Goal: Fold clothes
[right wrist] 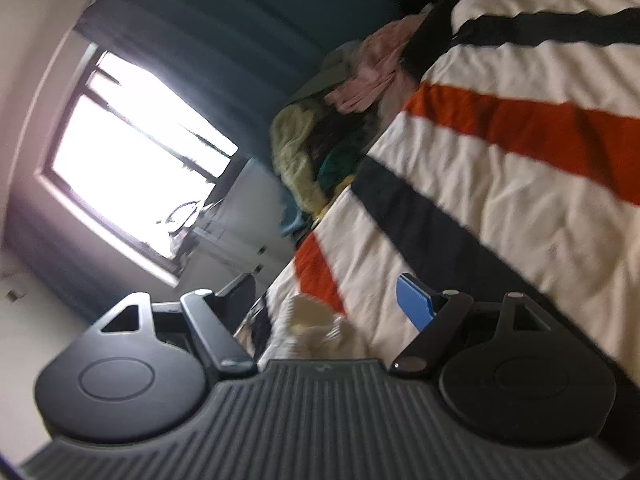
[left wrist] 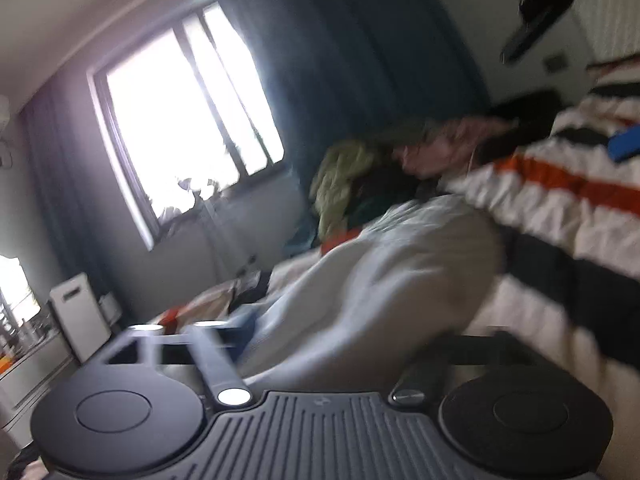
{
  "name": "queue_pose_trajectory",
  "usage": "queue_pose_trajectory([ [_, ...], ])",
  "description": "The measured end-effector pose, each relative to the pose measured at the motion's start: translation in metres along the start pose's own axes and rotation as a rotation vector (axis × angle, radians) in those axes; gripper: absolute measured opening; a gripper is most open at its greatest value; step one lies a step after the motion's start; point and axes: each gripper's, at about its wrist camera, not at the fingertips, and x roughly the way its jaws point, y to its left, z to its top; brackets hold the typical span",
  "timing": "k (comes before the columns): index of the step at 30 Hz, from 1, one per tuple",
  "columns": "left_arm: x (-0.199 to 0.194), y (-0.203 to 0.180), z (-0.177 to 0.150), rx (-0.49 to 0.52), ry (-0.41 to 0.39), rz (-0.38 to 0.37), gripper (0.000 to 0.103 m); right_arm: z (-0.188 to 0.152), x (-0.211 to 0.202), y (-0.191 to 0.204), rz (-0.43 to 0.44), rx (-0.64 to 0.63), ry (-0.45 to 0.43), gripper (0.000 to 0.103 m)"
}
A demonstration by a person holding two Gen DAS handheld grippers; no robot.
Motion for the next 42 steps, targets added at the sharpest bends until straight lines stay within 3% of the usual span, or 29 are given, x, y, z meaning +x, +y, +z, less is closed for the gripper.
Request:
queue_pose_trajectory([
  [3, 0.010, 0.016, -0.006, 0.046, 0.127, -0.088, 0.092, -0.006, 0.002, 0.003, 0.022, -0.003, 0.045, 0.080],
  [5, 0.008, 0.030, -0.013, 0.099, 0.170, -0.159, 0.097, -0.010, 0.003, 0.004, 0.020, 0.004, 0.070, 0.080],
  [7, -0.003, 0.048, -0.022, 0.136, 0.173, -0.195, 0.103, -0.016, 0.005, 0.007, 0.016, 0.010, 0.106, 0.080],
  [10, -0.024, 0.079, -0.046, 0.175, 0.179, -0.216, 0.102, -0.027, 0.012, 0.009, 0.015, 0.034, 0.173, 0.080],
  [17, -0.055, 0.131, -0.097, 0.244, 0.098, -0.085, 0.103, -0.061, 0.031, 0.008, -0.053, 0.118, 0.285, 0.080],
  [25, -0.033, 0.142, -0.107, 0.286, 0.059, -0.007, 0.103, -0.078, 0.047, 0.003, -0.158, 0.132, 0.275, 0.079],
  [28, -0.017, 0.148, -0.107, 0.250, 0.071, -0.021, 0.103, -0.086, 0.056, 0.003, -0.157, 0.132, 0.260, 0.078],
  [32, -0.006, 0.161, -0.103, 0.188, 0.075, -0.017, 0.103, -0.094, 0.070, 0.020, -0.159, 0.029, 0.204, 0.075],
  [35, -0.008, 0.171, -0.100, 0.137, 0.069, -0.007, 0.103, -0.101, 0.081, 0.024, -0.188, -0.014, 0.222, 0.074],
  [40, -0.023, 0.181, -0.096, 0.069, 0.072, 0.000, 0.103, -0.105, 0.079, 0.029, -0.199, -0.066, 0.193, 0.049],
  [42, -0.031, 0.183, -0.095, 0.045, 0.076, 0.000, 0.103, -0.103, 0.071, 0.040, -0.178, -0.126, 0.161, 0.045],
])
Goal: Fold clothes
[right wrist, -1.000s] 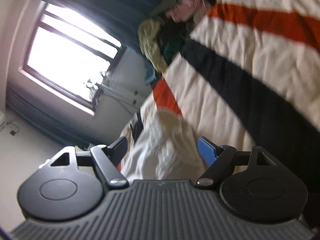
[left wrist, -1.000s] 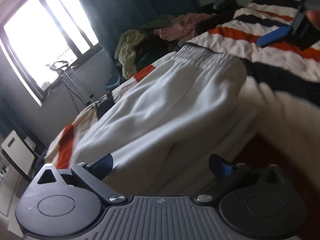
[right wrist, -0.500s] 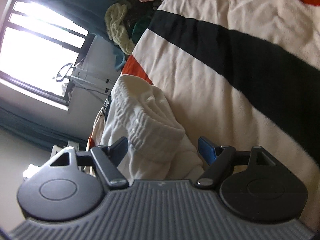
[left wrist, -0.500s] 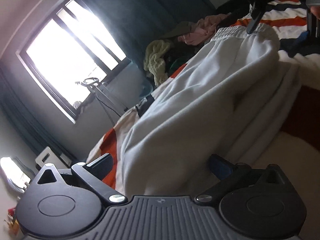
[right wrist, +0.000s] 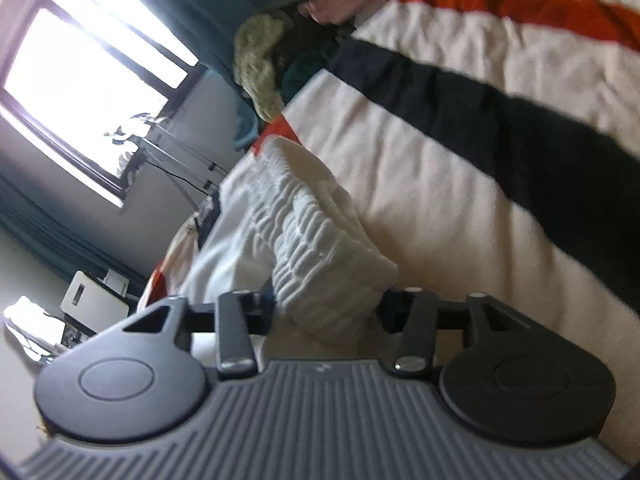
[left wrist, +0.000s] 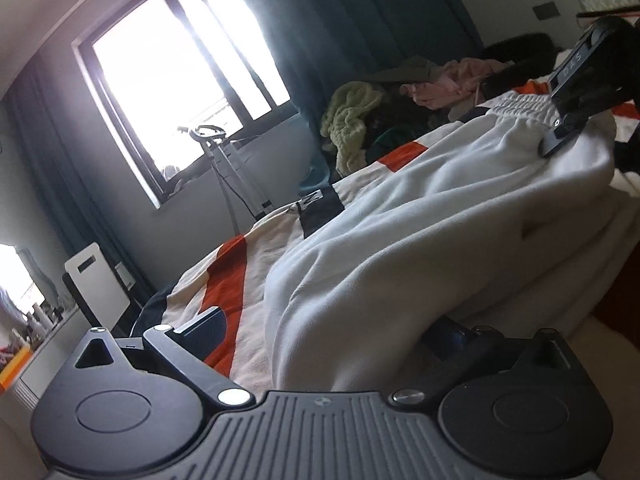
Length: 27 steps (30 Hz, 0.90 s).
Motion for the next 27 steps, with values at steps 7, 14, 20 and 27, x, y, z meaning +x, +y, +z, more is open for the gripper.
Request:
queue_pose_trajectory([
  [7, -0.035, -0.013, -0.001, 0.037, -0.129, -0.029, 0.102, 0.008, -0.030, 0.027, 0.146, -0.091, -0.148, 0.039],
  [14, -0.031, -0.027, 0.007, 0.019, -0.184, -0.012, 0.103, 0.012, -0.041, 0.040, 0.268, -0.085, -0.237, 0.038],
  [20, -0.025, -0.030, -0.002, 0.055, -0.121, 0.003, 0.102, 0.022, -0.042, 0.025, 0.269, 0.004, -0.239, 0.038],
  [27, -0.046, -0.045, 0.001, 0.092, -0.249, -0.082, 0.103, 0.021, -0.048, 0.028, 0.316, 0.000, -0.236, 0.038],
])
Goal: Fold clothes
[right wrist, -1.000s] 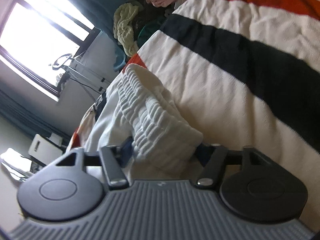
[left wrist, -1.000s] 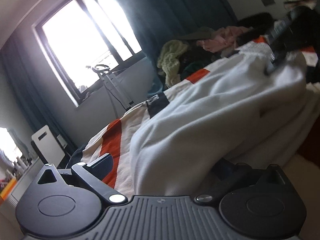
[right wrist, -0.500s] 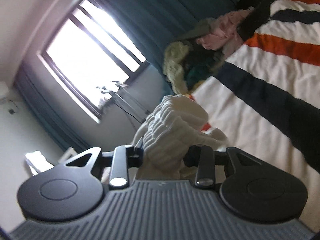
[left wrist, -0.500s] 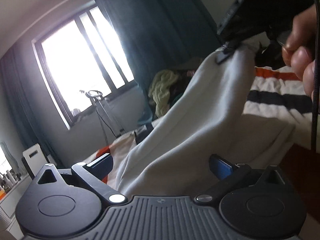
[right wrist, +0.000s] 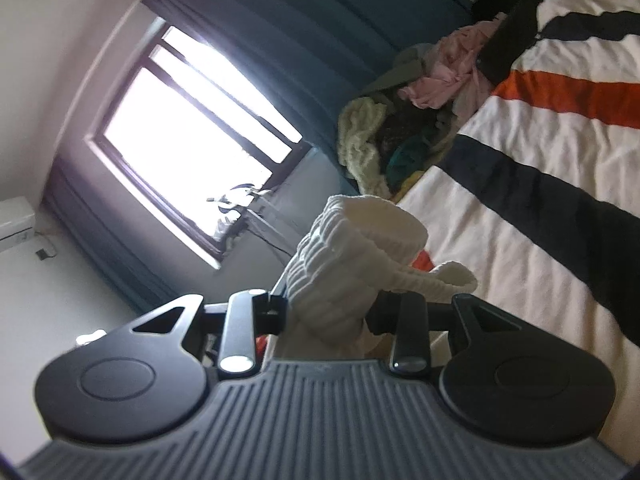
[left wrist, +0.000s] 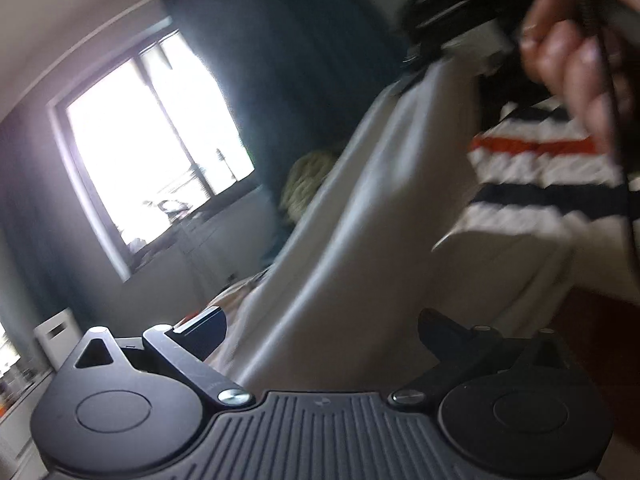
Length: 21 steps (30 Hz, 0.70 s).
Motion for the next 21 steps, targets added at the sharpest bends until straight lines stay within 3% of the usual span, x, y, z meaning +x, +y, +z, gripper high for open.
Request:
queue_pose_trajectory([
  [5, 0.019, 0.009, -0.010, 0.006, 0.116, 0.198, 0.103, 0.004, -0.006, 0.001, 0.014, -0.022, -0.017, 0.038],
  [9, 0.015, 0.057, -0.016, -0.273, 0.193, 0.237, 0.103, -0.001, -0.003, -0.016, -0.086, 0.007, 0.024, 0.038],
  [11, 0.009, 0.061, -0.019, -0.316, 0.221, 0.230, 0.103, -0.008, -0.002, -0.027, -0.166, 0.015, 0.055, 0.041],
  [14, -0.001, 0.069, -0.022, -0.377, 0.262, 0.222, 0.103, -0.021, -0.002, -0.043, -0.288, 0.029, 0.107, 0.054],
  [16, -0.004, 0.081, -0.025, -0.440, 0.295, 0.219, 0.103, -0.027, -0.002, -0.054, -0.348, 0.064, 0.134, 0.075],
  [18, -0.006, 0.101, -0.033, -0.536, 0.338, 0.204, 0.103, -0.030, -0.001, -0.060, -0.374, 0.080, 0.149, 0.085],
  [21, -0.005, 0.126, -0.049, -0.673, 0.412, 0.186, 0.103, -0.035, 0.004, -0.064, -0.358, 0.097, 0.183, 0.087],
])
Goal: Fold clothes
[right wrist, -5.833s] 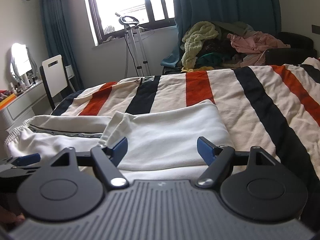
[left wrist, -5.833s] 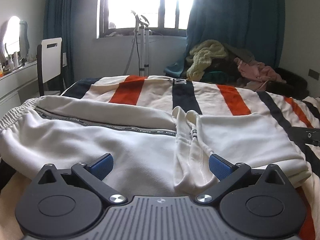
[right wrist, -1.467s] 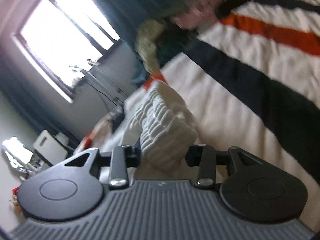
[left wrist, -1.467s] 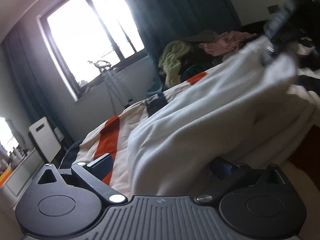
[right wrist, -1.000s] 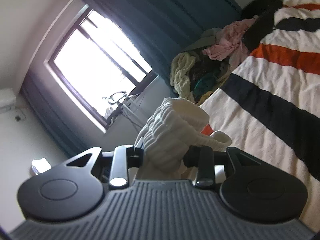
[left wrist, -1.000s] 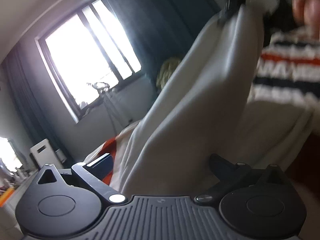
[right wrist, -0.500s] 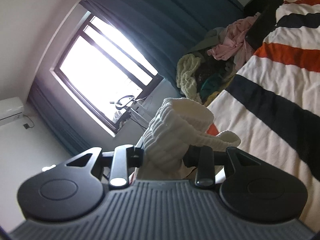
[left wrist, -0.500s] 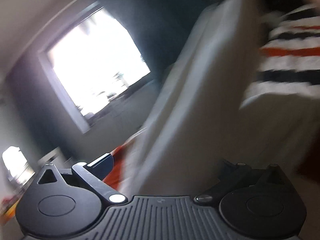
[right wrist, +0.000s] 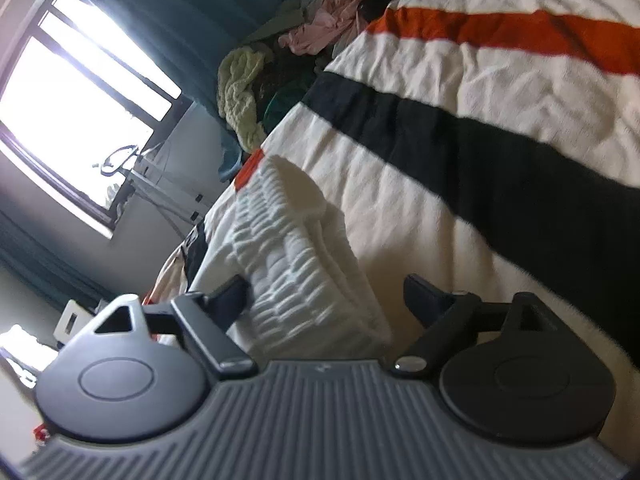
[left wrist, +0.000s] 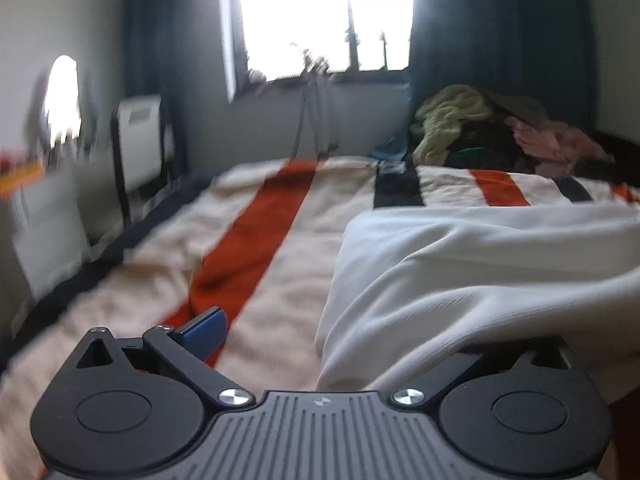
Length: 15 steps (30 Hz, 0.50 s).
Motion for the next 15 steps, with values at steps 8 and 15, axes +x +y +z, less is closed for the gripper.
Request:
queue_pose_trajectory([
  [8, 0.016, 0.012, -0.003, -0.028, 0.083, 0.016, 0.103, -0.010, 0.016, 0.008, -0.042, -0.055, 0.099, 0.082],
  [15, 0.024, 0.006, -0.001, 0.013, 0.071, 0.017, 0.103, -0.009, -0.009, 0.042, -0.041, -0.261, -0.049, 0.042],
])
